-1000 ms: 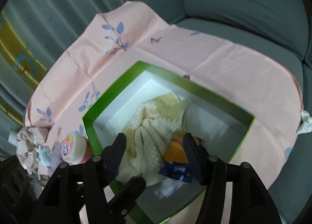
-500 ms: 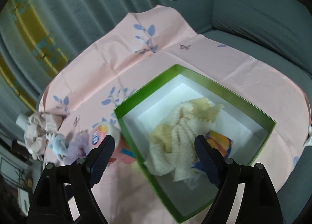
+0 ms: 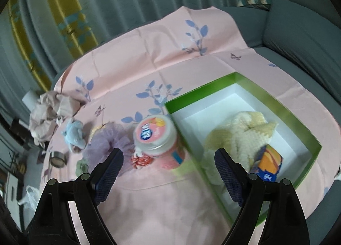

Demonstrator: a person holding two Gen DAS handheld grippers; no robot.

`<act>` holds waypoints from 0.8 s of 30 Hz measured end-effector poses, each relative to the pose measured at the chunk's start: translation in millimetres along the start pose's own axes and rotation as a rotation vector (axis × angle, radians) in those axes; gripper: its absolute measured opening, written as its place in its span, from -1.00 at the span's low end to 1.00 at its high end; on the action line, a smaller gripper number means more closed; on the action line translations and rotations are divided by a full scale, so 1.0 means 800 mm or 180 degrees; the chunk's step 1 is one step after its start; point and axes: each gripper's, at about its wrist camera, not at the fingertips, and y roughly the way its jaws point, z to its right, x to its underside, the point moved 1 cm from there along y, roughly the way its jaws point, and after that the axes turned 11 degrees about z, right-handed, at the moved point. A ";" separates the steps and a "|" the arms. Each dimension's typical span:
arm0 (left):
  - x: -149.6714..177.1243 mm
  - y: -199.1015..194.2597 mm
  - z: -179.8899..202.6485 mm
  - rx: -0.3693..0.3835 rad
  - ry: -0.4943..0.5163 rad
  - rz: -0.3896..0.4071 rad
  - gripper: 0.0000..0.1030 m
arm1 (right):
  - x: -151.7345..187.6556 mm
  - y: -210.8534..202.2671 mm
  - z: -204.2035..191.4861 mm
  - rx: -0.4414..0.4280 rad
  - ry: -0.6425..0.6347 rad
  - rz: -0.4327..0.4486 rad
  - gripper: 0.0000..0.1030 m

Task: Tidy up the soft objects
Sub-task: 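Move the right tool back to the purple mesh bath puff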

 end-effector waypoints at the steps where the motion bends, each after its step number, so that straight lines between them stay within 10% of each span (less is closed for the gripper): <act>1: 0.001 0.002 -0.008 -0.0062 -0.0012 0.0025 0.76 | 0.002 0.003 -0.005 0.0006 -0.0040 -0.0015 0.71; 24: 0.005 0.025 -0.114 -0.0447 -0.0761 -0.0226 0.72 | 0.037 0.036 -0.082 -0.0590 -0.0102 -0.0342 0.71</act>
